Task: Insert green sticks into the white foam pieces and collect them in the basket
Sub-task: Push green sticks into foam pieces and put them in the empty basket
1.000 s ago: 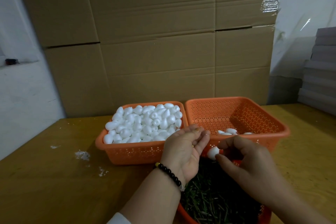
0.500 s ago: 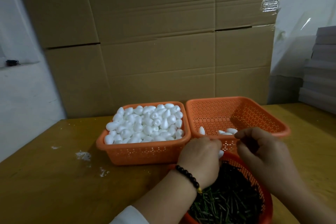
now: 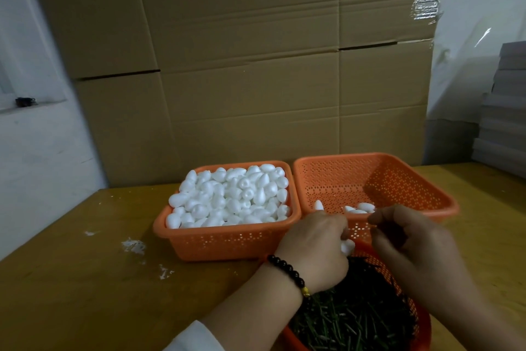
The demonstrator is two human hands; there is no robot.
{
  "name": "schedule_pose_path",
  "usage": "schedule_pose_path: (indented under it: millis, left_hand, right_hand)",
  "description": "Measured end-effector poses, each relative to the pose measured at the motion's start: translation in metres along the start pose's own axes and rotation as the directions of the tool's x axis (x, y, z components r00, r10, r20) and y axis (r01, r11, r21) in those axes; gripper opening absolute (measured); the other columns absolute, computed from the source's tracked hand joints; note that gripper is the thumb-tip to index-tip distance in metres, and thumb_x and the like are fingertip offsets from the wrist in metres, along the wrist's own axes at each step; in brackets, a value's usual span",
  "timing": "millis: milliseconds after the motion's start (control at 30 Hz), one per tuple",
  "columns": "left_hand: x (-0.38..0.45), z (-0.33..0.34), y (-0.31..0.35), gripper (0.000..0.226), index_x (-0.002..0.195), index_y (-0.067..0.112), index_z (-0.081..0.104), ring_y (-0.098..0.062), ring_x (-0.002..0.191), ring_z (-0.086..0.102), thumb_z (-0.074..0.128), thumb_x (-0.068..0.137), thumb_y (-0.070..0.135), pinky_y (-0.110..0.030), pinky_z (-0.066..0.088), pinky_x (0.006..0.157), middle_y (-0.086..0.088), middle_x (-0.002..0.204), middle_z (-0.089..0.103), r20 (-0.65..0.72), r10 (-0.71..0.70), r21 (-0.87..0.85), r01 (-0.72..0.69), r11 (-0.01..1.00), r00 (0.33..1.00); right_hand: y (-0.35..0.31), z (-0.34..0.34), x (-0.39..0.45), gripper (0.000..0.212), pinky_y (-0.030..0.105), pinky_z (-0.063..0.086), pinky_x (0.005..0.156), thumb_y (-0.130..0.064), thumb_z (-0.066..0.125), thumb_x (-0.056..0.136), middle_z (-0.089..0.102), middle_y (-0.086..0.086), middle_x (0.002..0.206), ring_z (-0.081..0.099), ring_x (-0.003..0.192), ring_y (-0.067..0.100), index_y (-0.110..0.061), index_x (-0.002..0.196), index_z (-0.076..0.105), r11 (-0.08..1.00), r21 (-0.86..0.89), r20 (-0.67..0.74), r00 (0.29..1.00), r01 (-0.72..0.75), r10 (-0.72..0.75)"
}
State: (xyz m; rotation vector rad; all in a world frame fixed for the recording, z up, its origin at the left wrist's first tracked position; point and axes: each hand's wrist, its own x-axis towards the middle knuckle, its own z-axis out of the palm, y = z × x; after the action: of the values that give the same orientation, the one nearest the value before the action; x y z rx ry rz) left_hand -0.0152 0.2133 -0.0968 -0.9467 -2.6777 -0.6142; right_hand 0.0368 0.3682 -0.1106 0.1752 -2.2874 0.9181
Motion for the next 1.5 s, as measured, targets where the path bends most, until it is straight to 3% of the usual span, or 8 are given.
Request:
schedule_pose_path:
  millis: [300, 467, 600, 833, 967, 1133, 1333, 1500]
  left_hand:
    - [0.035, -0.013, -0.012, 0.011, 0.099, 0.022, 0.063, -0.018, 0.091, 0.058, 0.057, 0.093, 0.030, -0.034, 0.049, 0.077, 0.002, 0.103, 0.060, -0.300, -0.069, -0.040, 0.060, 0.997, 0.951]
    - [0.038, -0.008, -0.029, 0.034, 0.124, 0.025, 0.059, -0.023, 0.115, 0.052, 0.057, 0.091, 0.034, -0.038, 0.045, 0.095, -0.001, 0.123, 0.060, -0.238, -0.139, 0.076, 0.161, 0.984, 0.961]
    - [0.031, -0.033, -0.047, 0.023, 0.108, 0.028, 0.067, -0.016, 0.107, 0.056, 0.051, 0.092, 0.027, -0.034, 0.047, 0.089, 0.004, 0.113, 0.062, -0.261, -0.252, 0.009, 0.264, 0.965, 0.932]
    - [0.019, -0.082, -0.081, 0.013, 0.085, 0.041, 0.055, -0.017, 0.118, 0.042, 0.056, 0.083, 0.054, -0.041, 0.026, 0.101, 0.018, 0.107, 0.054, 0.081, -0.451, 0.441, 0.374, 0.816, 0.889]
    - [0.019, -0.075, -0.081, 0.045, 0.125, 0.041, 0.049, -0.019, 0.137, 0.024, 0.057, 0.084, 0.056, -0.045, 0.016, 0.110, 0.009, 0.144, 0.036, 0.171, -0.470, 0.544, 0.315, 0.778, 0.866]
    - [0.024, -0.066, -0.085, 0.031, 0.120, 0.036, 0.054, -0.017, 0.134, 0.026, 0.058, 0.090, 0.043, -0.037, 0.025, 0.103, 0.007, 0.144, 0.034, 0.118, -0.432, 0.555, 0.301, 0.775, 0.894]
    - [0.018, -0.062, -0.097, 0.014, 0.081, 0.022, 0.064, -0.012, 0.102, 0.054, 0.056, 0.087, 0.032, -0.025, 0.036, 0.082, 0.010, 0.099, 0.064, -0.097, -0.382, 0.149, 0.393, 0.907, 0.919]
    - [0.004, -0.055, -0.077, 0.018, 0.101, 0.031, 0.065, 0.007, 0.078, 0.056, 0.067, 0.084, 0.027, -0.005, 0.041, 0.064, 0.019, 0.086, 0.061, -0.281, -0.258, -0.251, 0.189, 0.949, 0.924]
  right_hand:
    - [-0.004, 0.001, -0.003, 0.028, 0.023, 0.045, 0.057, -0.004, 0.074, 0.072, 0.061, -0.013, 0.077, 0.055, 0.067, 0.000, -0.028, 0.082, 0.063, 0.994, -0.055, 0.117, 0.989, 0.098, -0.091]
    - [-0.012, -0.005, -0.004, 0.009, 0.026, 0.050, 0.065, -0.039, 0.063, 0.077, 0.055, -0.023, 0.087, 0.058, 0.073, 0.002, -0.039, 0.086, 0.060, 0.967, -0.083, 0.454, 0.873, 0.239, -0.177]
    - [-0.009, -0.002, -0.004, 0.039, 0.016, 0.045, 0.085, -0.065, 0.050, 0.078, 0.047, -0.029, 0.109, 0.052, 0.099, -0.005, -0.046, 0.112, 0.056, 0.931, -0.131, 0.638, 0.748, 0.341, -0.184]
    - [-0.005, 0.004, -0.005, 0.049, 0.012, 0.039, 0.094, -0.067, 0.052, 0.081, 0.043, -0.033, 0.119, 0.041, 0.110, -0.012, -0.051, 0.126, 0.046, 0.918, -0.106, 0.665, 0.714, 0.383, -0.221]
    - [-0.002, 0.007, -0.005, 0.039, 0.009, 0.038, 0.089, -0.061, 0.054, 0.083, 0.047, -0.031, 0.109, 0.045, 0.103, -0.012, -0.047, 0.120, 0.054, 0.921, -0.085, 0.672, 0.705, 0.380, -0.229]
    - [0.000, 0.009, -0.004, 0.029, 0.005, 0.037, 0.083, -0.055, 0.056, 0.085, 0.050, -0.030, 0.098, 0.048, 0.096, -0.011, -0.042, 0.110, 0.059, 0.912, -0.083, 0.659, 0.709, 0.402, -0.252]
    - [-0.002, 0.009, -0.001, 0.029, 0.006, 0.034, 0.082, -0.057, 0.049, 0.086, 0.055, -0.029, 0.092, 0.053, 0.091, -0.008, -0.041, 0.105, 0.064, 0.908, -0.089, 0.652, 0.713, 0.409, -0.257]
    - [-0.004, 0.009, -0.004, 0.033, 0.010, 0.036, 0.078, -0.061, 0.041, 0.082, 0.055, -0.031, 0.083, 0.050, 0.079, -0.015, -0.041, 0.096, 0.065, 0.912, -0.118, 0.633, 0.737, 0.392, -0.236]
